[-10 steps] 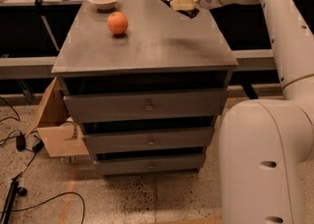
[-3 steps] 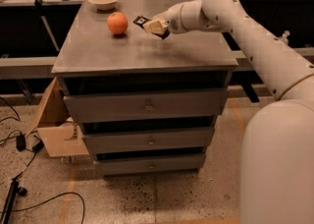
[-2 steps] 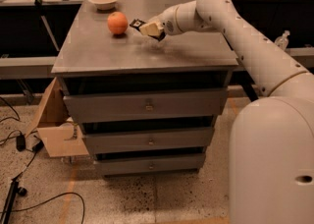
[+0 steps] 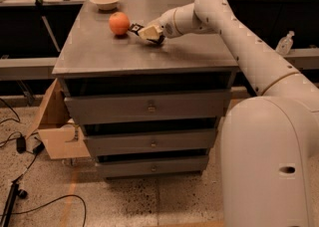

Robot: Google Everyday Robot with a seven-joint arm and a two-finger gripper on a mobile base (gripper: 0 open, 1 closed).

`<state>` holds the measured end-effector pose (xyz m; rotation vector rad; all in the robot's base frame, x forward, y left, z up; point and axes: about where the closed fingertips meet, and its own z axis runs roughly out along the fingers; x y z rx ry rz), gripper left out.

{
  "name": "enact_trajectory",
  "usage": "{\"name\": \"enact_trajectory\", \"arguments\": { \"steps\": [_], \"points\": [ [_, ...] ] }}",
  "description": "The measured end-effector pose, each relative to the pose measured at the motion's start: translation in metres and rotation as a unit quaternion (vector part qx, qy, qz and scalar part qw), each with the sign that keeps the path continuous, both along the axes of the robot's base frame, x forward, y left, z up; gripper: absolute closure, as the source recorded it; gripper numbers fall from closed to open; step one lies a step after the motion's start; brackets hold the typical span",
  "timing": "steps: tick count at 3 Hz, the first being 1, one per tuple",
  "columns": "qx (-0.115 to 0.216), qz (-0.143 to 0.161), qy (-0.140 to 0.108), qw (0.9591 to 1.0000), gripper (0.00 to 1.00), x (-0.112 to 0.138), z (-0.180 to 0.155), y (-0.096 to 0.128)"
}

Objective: Move rxbar chocolate near orange

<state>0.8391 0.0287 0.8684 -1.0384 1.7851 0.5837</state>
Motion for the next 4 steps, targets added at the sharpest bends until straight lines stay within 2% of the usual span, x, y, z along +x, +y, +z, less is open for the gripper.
{"name": "enact_trajectory", "arguments": {
  "steps": [1,4],
  "points": [
    [0.004,0.010,0.008,0.9999,0.82,-0.0010,-0.0047,0.0063],
    [0.012,0.029,0.009,0.9995,0.13,-0.0079,-0.0060,0.0144]
  ]
}}
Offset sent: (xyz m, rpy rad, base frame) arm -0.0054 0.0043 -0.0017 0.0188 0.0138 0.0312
